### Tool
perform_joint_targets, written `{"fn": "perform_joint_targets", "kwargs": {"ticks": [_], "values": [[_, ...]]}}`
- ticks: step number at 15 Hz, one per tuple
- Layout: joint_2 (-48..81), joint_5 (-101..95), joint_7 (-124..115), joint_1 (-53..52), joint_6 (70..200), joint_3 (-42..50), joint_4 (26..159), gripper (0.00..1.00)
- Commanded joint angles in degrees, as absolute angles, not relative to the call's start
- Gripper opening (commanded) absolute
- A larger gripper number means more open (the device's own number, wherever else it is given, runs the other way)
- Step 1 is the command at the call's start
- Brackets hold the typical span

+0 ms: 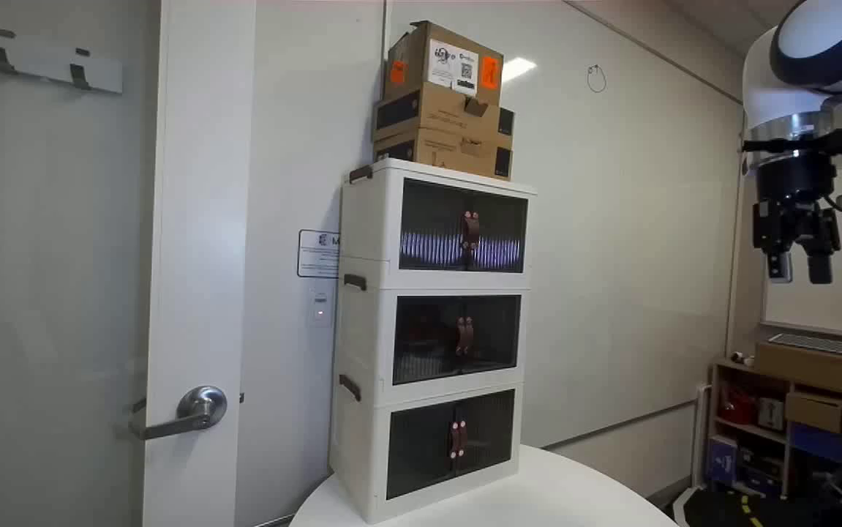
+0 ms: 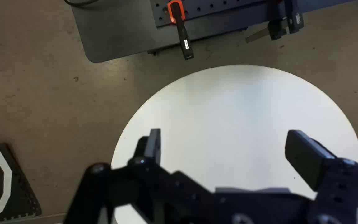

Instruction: Open the upper part of the cabinet door

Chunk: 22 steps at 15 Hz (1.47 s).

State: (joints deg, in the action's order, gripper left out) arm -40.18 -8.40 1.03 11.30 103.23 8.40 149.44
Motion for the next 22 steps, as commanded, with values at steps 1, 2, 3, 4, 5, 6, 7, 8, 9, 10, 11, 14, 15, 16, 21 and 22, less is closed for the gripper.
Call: {"fn": "perform_joint_targets", "kwargs": {"ticks": [1,2,3,4,5,6,7,8,9,10,11,14,15,16,21,22], "values": [[-40.2,-8.5,1.0,11.1,103.1,8.5,149.4,1.00],[-40.2,-8.5,1.0,11.1,103.1,8.5,149.4,1.00],[-40.2,-8.5,1.0,11.1,103.1,8.5,149.4,1.00],[-40.2,-8.5,1.0,11.1,103.1,8.5,149.4,1.00],[-40.2,-8.5,1.0,11.1,103.1,8.5,149.4,1.00],[-40.2,-8.5,1.0,11.1,103.1,8.5,149.4,1.00],[-40.2,-8.5,1.0,11.1,103.1,8.5,149.4,1.00],[-40.2,-8.5,1.0,11.1,103.1,8.5,149.4,1.00],[-40.2,-8.5,1.0,11.1,103.1,8.5,149.4,1.00],[-40.2,-8.5,1.0,11.1,103.1,8.5,149.4,1.00],[-40.2,-8.5,1.0,11.1,103.1,8.5,149.4,1.00],[-40.2,-8.5,1.0,11.1,103.1,8.5,149.4,1.00],[-40.2,-8.5,1.0,11.1,103.1,8.5,149.4,1.00],[-39.3,-7.9,-2.1,11.2,103.4,7.2,148.3,1.00],[-35.5,-6.1,-18.8,10.9,110.3,-0.5,143.6,1.00],[-34.2,-6.6,-22.2,10.9,112.7,-2.5,142.3,1.00]]}}
